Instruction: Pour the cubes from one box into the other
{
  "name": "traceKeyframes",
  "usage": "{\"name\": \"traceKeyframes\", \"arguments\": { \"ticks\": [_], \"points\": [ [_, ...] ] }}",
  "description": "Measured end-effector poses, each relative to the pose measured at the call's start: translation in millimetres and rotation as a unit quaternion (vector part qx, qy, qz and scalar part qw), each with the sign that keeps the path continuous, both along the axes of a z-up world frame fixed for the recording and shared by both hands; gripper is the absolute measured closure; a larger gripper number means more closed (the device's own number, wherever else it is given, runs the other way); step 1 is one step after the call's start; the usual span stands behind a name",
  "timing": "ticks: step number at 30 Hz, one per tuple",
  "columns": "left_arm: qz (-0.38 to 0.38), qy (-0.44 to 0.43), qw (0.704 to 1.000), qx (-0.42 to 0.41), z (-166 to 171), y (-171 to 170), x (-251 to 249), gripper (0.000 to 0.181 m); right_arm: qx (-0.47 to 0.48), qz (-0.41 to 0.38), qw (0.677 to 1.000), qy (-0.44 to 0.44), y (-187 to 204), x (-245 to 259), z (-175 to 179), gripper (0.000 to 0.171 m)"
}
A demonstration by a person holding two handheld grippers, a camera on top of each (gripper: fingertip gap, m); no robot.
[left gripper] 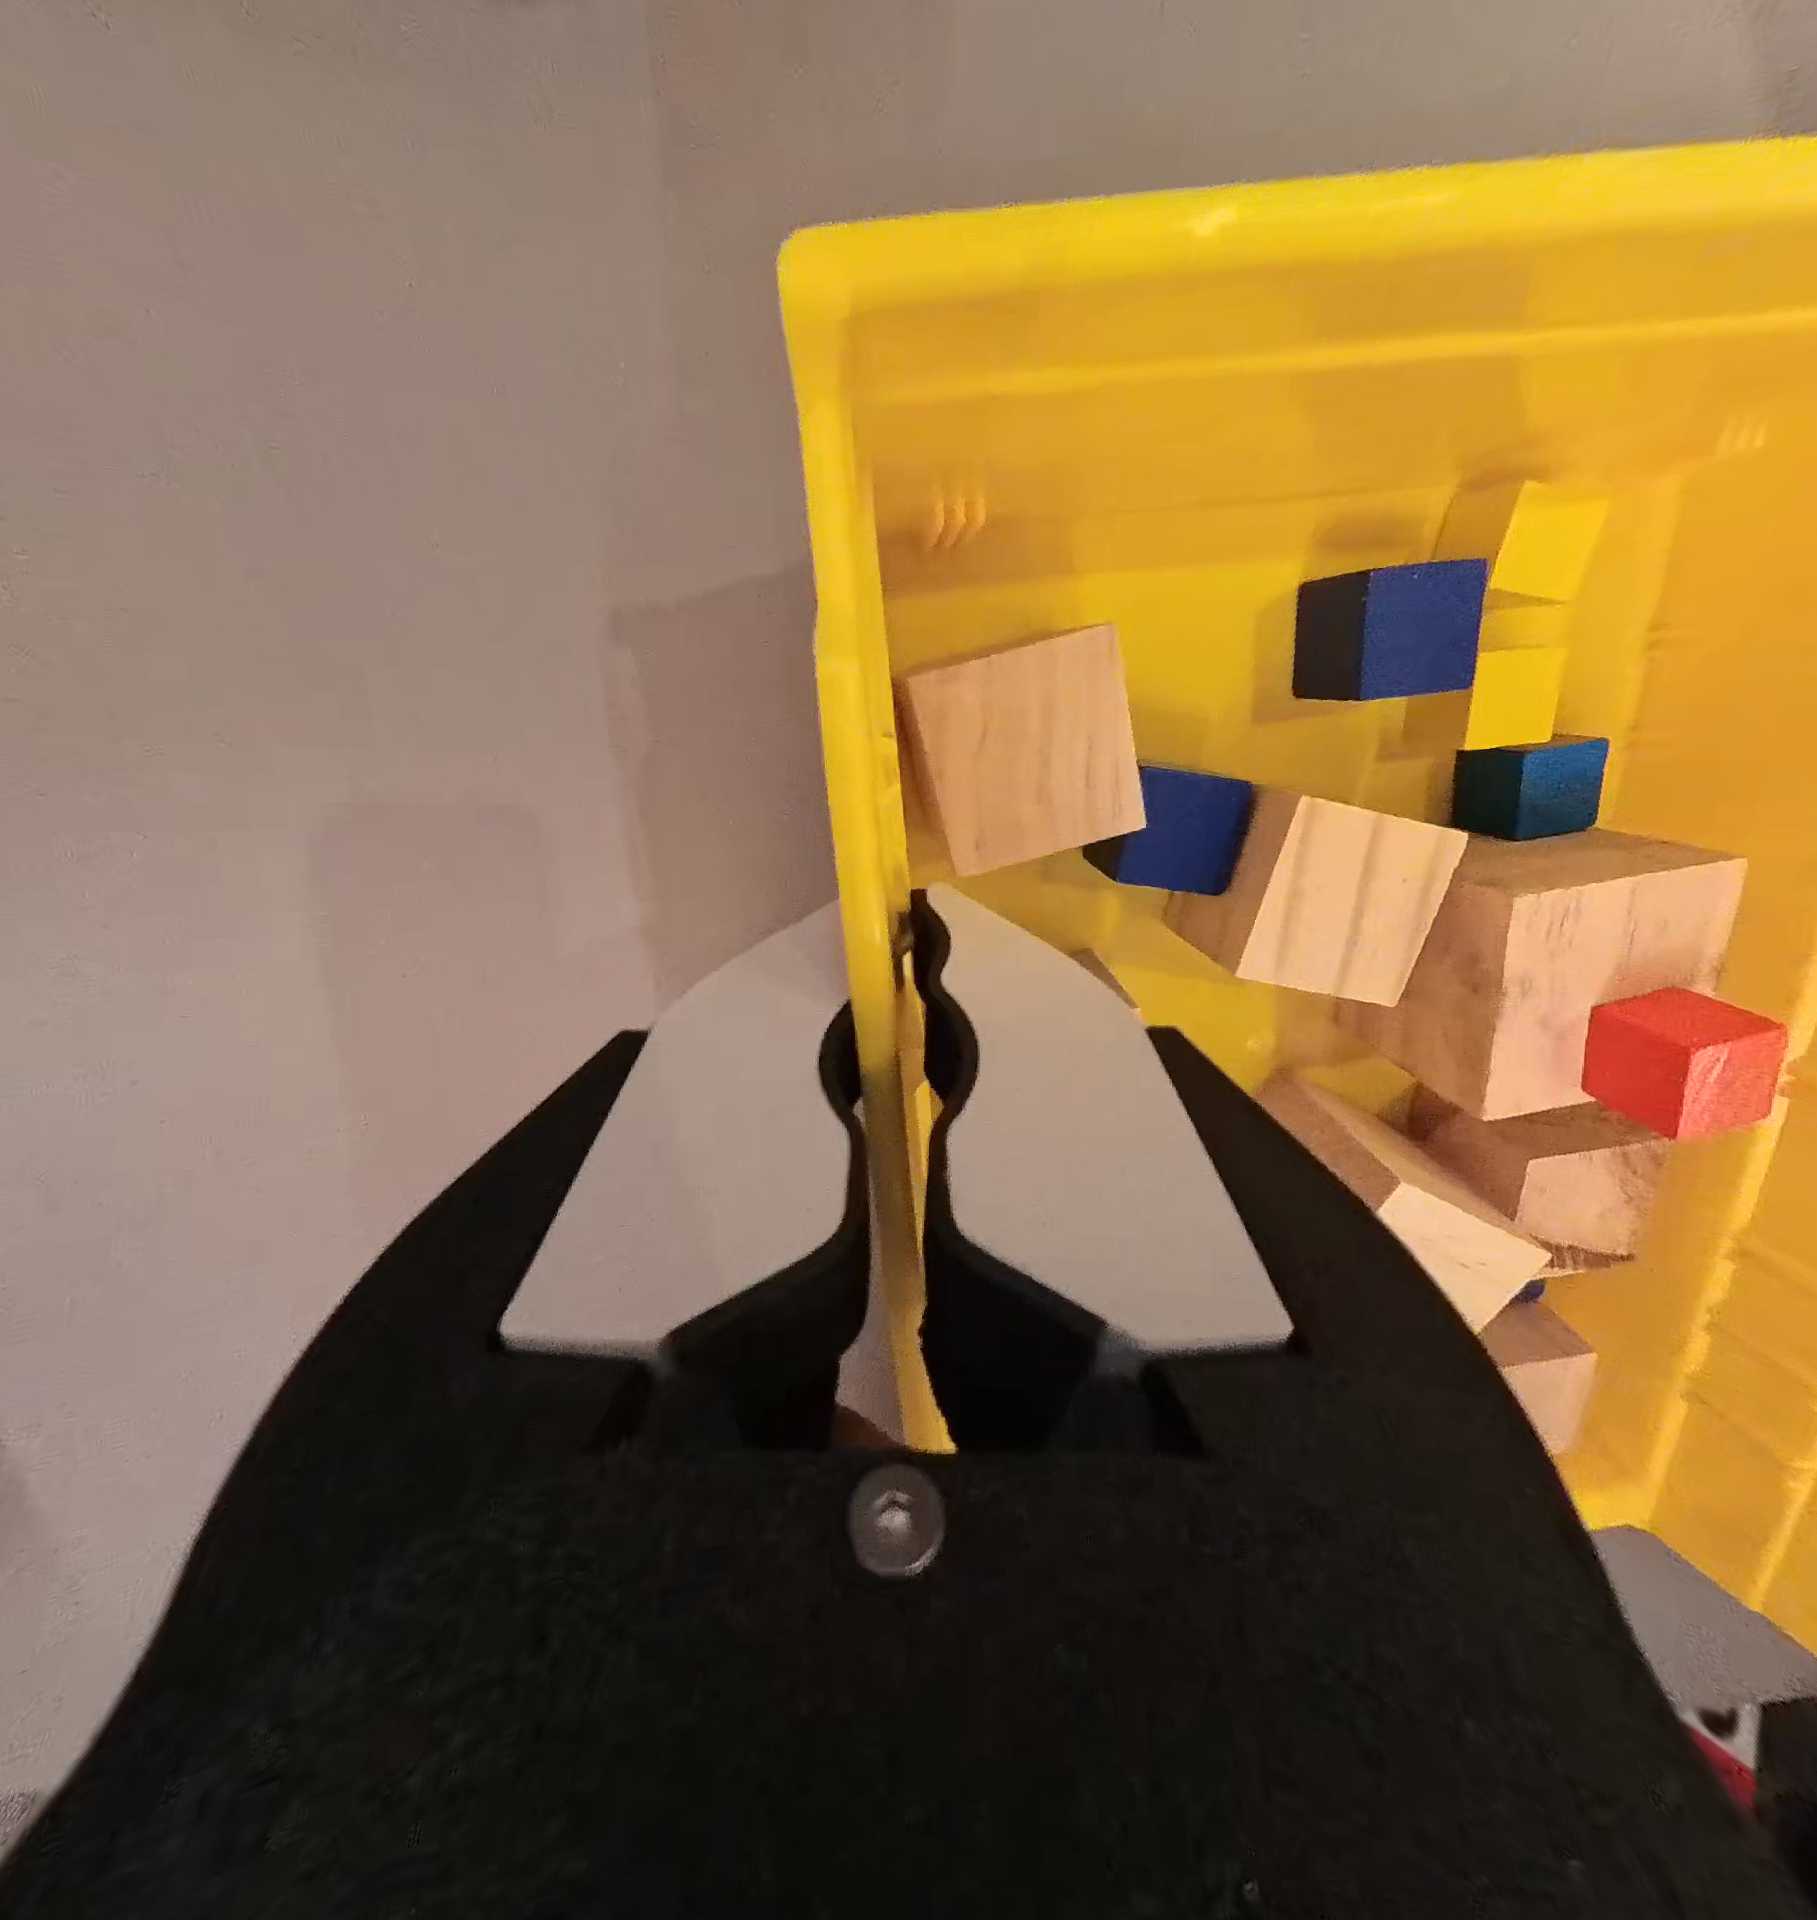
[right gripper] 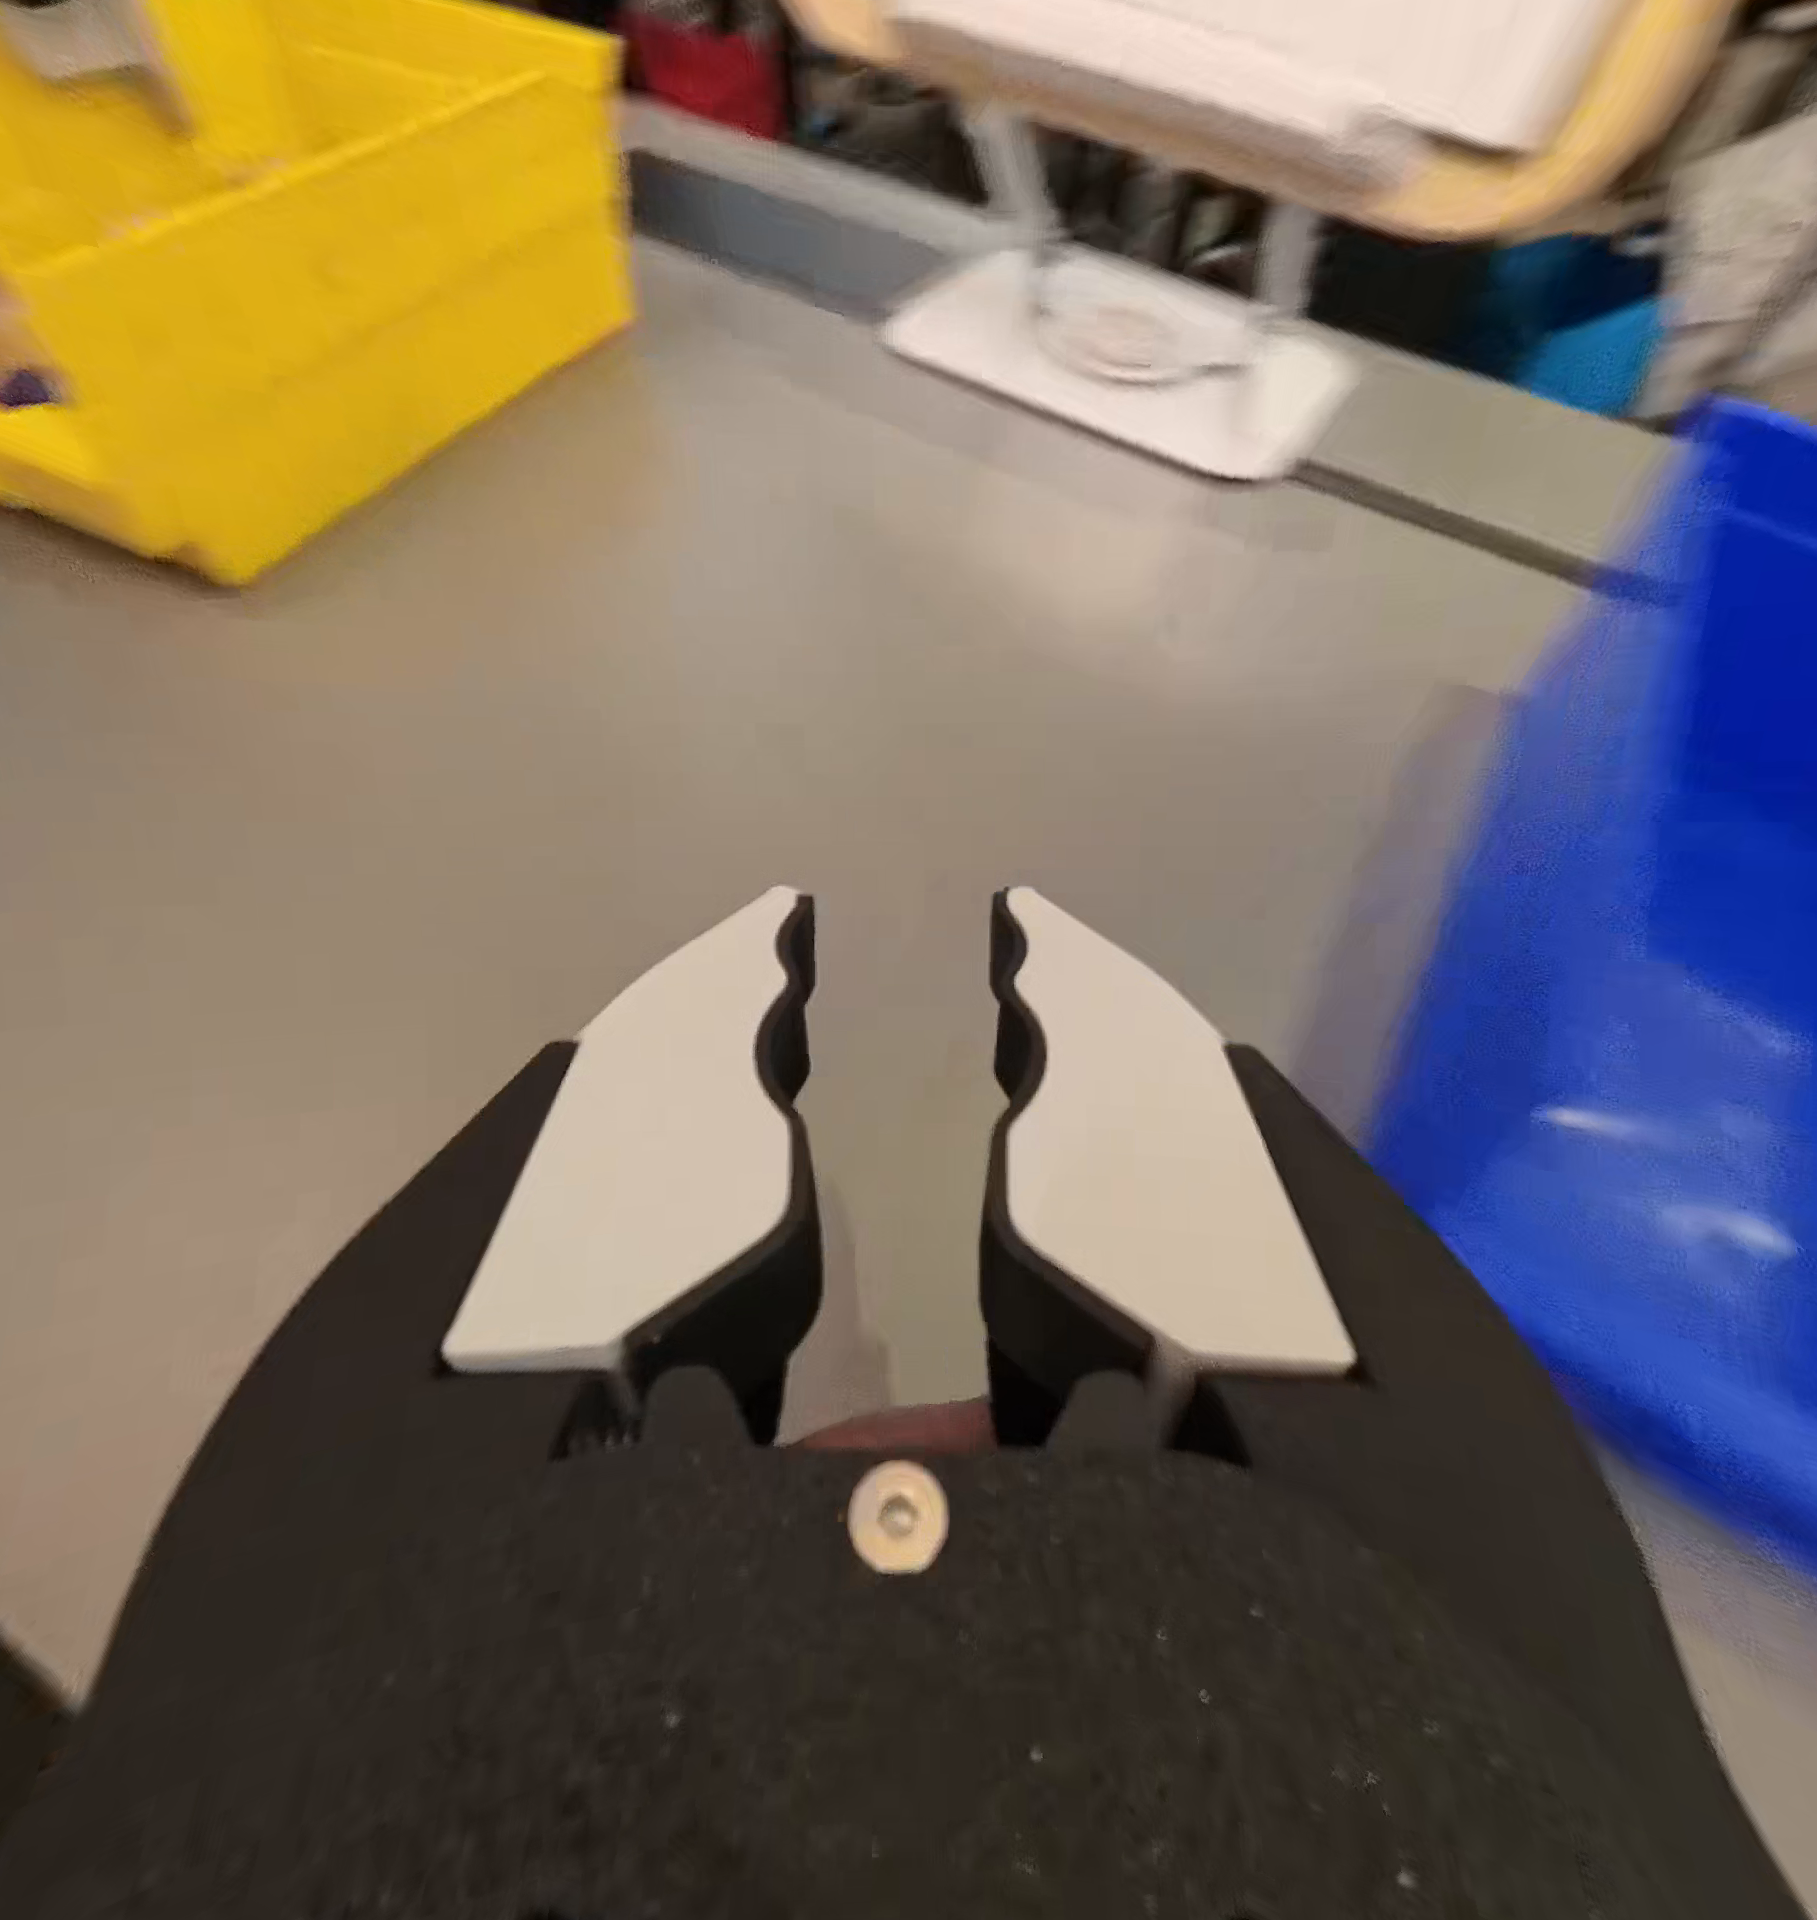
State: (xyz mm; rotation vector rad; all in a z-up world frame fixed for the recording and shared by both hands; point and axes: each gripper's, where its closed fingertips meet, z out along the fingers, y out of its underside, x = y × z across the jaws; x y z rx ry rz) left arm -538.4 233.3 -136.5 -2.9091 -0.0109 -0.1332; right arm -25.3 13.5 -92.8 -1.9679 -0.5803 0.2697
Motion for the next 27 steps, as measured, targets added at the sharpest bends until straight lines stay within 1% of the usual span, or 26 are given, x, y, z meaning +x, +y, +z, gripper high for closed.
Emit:
{"name": "traceKeyframes", "arguments": {
  "ticks": [3, 5, 8, 10, 13, 15, 16, 20, 22, 23, 24, 25, 27],
  "points": [
    [0.008, 0.001, 1.0, 0.009, 0.0, -6.2, 0.2, 0.177, -0.066, 0.128, 0.99, -0.011, 17.8, -98.0, 15.0, 0.132],
    [0.011, 0.004, 1.0, 0.01, 0.0, -12.7, 0.9, 0.177, -0.082, 0.172, 0.981, -0.024, 47.0, -153.6, 31.0, 0.132],
    [0.01, 0.006, 1.0, 0.01, -0.1, -25.3, 4.1, 0.177, -0.145, 0.212, 0.965, -0.057, 101.9, -227.4, 46.0, 0.129],
    [-0.002, 0.005, 1.0, 0.011, -0.1, -36.2, 8.1, 0.177, -0.152, 0.229, 0.951, -0.144, 149.3, -259.9, 49.0, 0.129],
    [-0.013, -0.008, 1.0, 0.022, 0.0, -49.1, 16.0, 0.176, -0.135, 0.276, 0.915, -0.261, 212.4, -301.1, 53.2, 0.13],
    [-0.027, -0.008, 0.999, 0.035, -0.2, -53.9, 20.9, 0.176, -0.132, 0.303, 0.881, -0.339, 241.5, -315.7, 47.0, 0.13],
    [-0.032, -0.009, 0.999, 0.038, -0.3, -55.6, 23.7, 0.176, -0.149, 0.317, 0.864, -0.362, 247.8, -321.8, 39.6, 0.13],
    [-0.068, -0.015, 0.997, 0.04, -0.4, -60.2, 41.9, 0.176, -0.195, 0.36, 0.805, -0.43, 259.5, -336.4, -2.7, 0.13],
    [-0.088, -0.012, 0.995, 0.04, -0.4, -60.9, 51.4, 0.176, -0.245, 0.362, 0.778, -0.451, 259.3, -327.3, -29.1, 0.132],
    [-0.095, -0.01, 0.995, 0.042, -0.4, -60.7, 54.9, 0.176, -0.271, 0.364, 0.757, -0.47, 258.0, -316.1, -41.4, 0.139],
    [-0.101, -0.01, 0.994, 0.045, -0.4, -59.9, 57.6, 0.176, -0.301, 0.378, 0.736, -0.475, 251.2, -305.8, -51.3, 0.149],
    [-0.106, -0.014, 0.993, 0.049, -0.5, -58.6, 60.1, 0.176, -0.329, 0.398, 0.727, -0.453, 240.6, -305.4, -54.7, 0.167],
    [-0.11, -0.022, 0.992, 0.053, -0.2, -57.0, 64.9, 0.176, -0.303, 0.404, 0.724, -0.469, 242.4, -300.1, -54.5, 0.168]
  ]
}}
